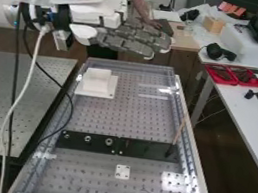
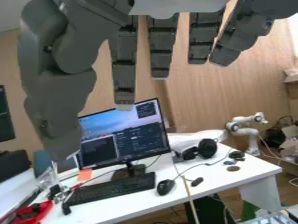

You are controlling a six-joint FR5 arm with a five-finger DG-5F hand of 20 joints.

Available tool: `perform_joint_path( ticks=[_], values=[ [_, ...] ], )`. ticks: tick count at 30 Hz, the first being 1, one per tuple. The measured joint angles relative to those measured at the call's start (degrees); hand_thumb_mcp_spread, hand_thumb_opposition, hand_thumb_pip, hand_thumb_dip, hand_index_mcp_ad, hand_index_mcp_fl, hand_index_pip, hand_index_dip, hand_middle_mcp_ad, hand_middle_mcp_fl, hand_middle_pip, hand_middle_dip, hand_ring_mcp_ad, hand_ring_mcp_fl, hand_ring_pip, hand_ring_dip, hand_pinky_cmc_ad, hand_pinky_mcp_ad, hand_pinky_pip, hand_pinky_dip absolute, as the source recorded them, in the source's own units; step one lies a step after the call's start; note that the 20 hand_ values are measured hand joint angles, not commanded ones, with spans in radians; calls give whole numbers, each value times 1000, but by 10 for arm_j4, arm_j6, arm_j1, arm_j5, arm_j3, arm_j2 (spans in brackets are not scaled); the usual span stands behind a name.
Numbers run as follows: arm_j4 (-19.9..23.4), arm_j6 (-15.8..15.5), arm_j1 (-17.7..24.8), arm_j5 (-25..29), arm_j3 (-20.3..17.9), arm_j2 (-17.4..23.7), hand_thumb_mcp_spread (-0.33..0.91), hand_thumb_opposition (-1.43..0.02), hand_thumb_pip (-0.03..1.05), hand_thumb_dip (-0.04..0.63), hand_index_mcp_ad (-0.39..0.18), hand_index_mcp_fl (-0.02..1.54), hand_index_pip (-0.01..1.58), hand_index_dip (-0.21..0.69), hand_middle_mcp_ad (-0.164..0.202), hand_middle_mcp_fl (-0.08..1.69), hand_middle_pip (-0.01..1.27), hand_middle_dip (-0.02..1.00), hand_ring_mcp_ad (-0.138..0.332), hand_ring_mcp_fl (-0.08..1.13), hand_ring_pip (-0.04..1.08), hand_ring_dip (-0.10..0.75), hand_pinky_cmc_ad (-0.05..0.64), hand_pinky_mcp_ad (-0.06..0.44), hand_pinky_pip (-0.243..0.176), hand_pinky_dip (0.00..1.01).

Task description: Grab the paper clip and place it in the clear container

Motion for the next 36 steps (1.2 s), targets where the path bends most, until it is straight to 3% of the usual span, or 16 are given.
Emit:
perform_joint_path(
  ticks=[23, 36],
  values=[
    [-13, -20, 5, -1, 3, 13, 501, -778, 300, 206, -113, 553, 134, 365, 58, 147, 145, 126, 178, 35, 113, -31, 328, 159, -77, 159],
    [-21, -29, -3, -12, 9, 14, 499, -778, 298, 208, -98, 476, 101, 387, 59, 147, 145, 126, 182, 35, 115, -31, 328, 159, -77, 159]
  ],
)
